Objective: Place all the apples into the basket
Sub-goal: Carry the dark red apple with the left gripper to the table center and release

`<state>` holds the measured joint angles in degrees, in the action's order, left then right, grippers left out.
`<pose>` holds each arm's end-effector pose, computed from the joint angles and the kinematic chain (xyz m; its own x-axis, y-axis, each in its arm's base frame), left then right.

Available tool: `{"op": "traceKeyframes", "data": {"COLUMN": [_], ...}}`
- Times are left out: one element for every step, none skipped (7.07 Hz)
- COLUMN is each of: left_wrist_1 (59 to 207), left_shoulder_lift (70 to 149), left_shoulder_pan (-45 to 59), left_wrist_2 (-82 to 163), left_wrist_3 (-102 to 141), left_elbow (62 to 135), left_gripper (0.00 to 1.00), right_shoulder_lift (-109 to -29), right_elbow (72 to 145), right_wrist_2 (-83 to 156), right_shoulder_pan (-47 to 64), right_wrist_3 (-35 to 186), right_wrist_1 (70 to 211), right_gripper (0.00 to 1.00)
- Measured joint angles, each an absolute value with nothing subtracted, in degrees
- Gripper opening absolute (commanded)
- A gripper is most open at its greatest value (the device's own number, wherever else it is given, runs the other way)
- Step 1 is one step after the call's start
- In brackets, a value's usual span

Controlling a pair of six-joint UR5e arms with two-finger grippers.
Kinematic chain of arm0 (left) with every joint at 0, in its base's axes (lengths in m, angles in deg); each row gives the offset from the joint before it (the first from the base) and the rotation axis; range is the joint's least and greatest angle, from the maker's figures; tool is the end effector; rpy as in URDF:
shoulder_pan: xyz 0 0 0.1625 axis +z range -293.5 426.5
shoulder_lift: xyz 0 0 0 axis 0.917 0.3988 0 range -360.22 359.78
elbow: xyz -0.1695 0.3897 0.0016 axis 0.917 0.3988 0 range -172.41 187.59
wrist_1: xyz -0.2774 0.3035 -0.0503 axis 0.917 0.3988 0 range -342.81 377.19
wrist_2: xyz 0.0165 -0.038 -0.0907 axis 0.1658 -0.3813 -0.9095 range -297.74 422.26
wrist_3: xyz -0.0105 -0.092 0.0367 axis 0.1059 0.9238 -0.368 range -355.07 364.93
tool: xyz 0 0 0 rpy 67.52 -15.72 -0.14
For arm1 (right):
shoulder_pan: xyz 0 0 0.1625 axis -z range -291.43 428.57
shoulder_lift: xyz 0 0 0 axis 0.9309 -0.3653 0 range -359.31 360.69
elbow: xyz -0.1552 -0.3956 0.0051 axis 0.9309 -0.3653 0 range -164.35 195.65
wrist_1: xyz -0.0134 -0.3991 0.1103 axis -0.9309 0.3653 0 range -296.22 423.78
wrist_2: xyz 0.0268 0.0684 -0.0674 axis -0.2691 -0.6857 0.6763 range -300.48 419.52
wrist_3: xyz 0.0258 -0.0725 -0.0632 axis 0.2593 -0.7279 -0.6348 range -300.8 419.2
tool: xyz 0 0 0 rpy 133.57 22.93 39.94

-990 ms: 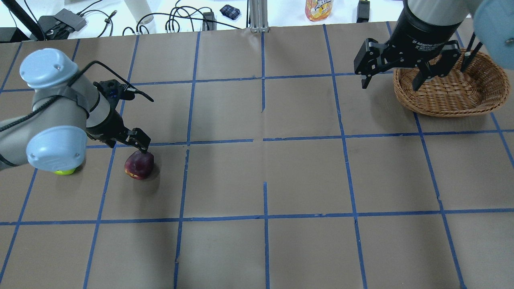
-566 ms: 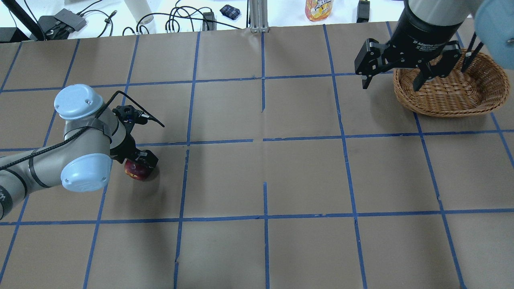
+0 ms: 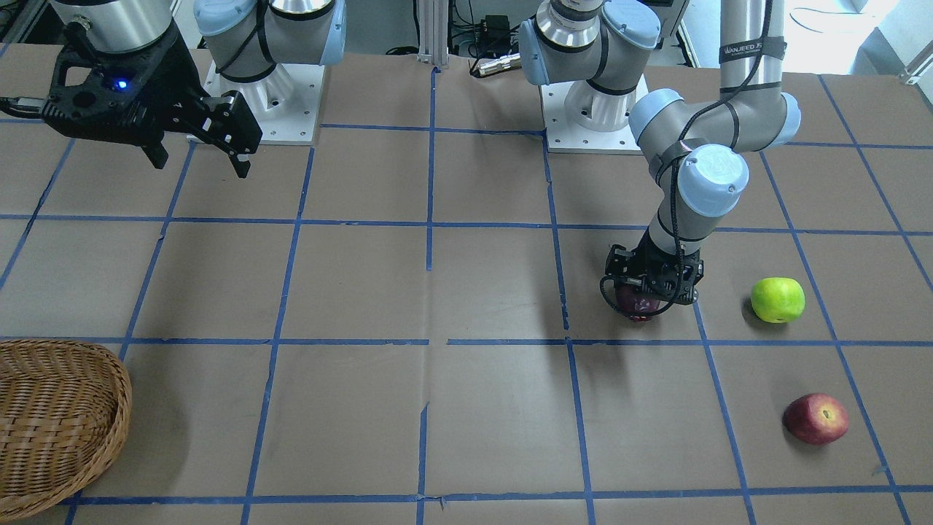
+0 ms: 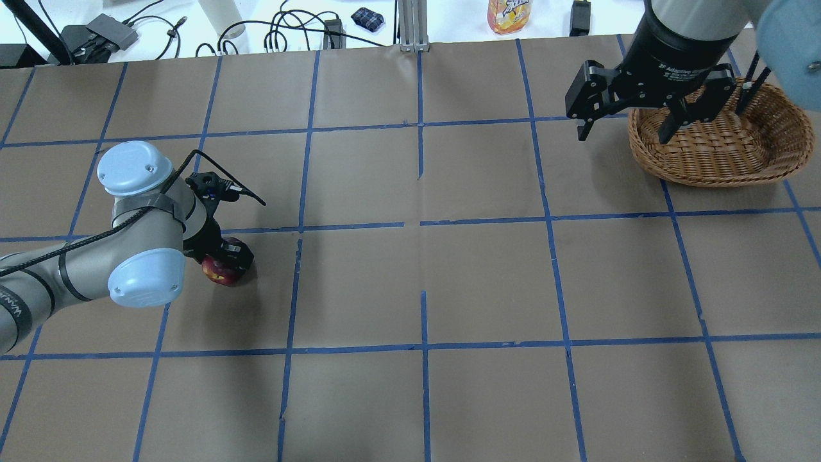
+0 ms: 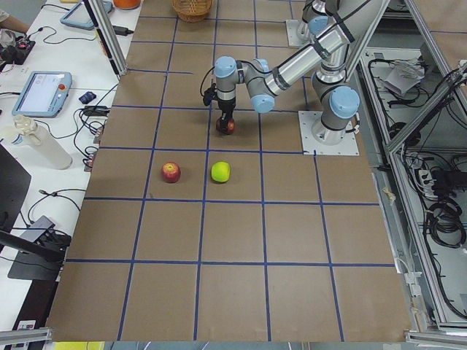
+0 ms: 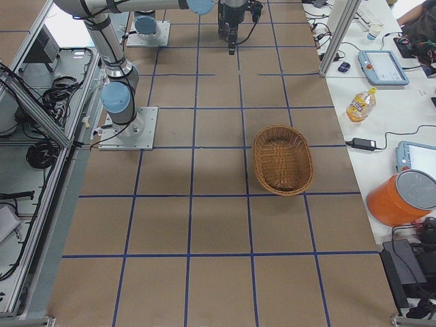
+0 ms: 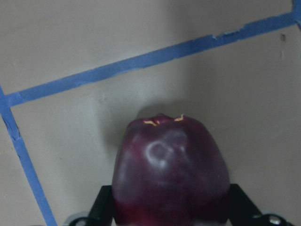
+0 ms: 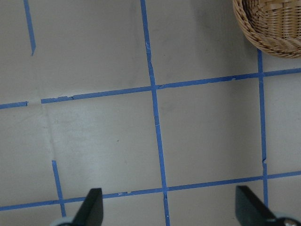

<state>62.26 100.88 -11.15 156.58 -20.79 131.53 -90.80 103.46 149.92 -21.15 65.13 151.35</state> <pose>-0.0249 -0.4747 0.2025 -0.9704 0.2318 -0.0671 0.2300 0.9726 0.0344 0.1303 -0.4828 0.5150 -0.9941 0.1082 0.0047 0.1081 0.9939 -0.0223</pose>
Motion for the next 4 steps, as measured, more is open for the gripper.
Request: {"op": "traceKeyframes", "data": {"left_wrist_1": [62.3, 63.0, 63.8, 64.2], "left_shoulder_lift": [100.2, 99.6, 99.5, 100.3], "left_shoulder_pan": [-11.9, -13.7, -17.2, -22.0], "left_wrist_2": [155.8, 153.4, 150.7, 149.3], "left_wrist_3": [-16.0, -9.4, -1.7, 6.9], "left_elbow": [130.4, 128.7, 126.6, 124.1], "left_gripper": [0.42, 0.43, 0.43, 0.43], "right_shoulder_lift": [-90.8, -90.8, -90.8, -90.8], "right_elbow": [103.5, 103.5, 103.6, 103.7], "right_wrist_2": [149.9, 149.9, 149.9, 149.9], "right_shoulder_pan": [-21.2, -21.2, -21.2, -21.2], "right_wrist_3": [65.1, 65.1, 65.1, 65.1], "right_wrist_1": [151.4, 151.4, 151.5, 151.6], "right_gripper": [1.00, 1.00, 1.00, 1.00]}}
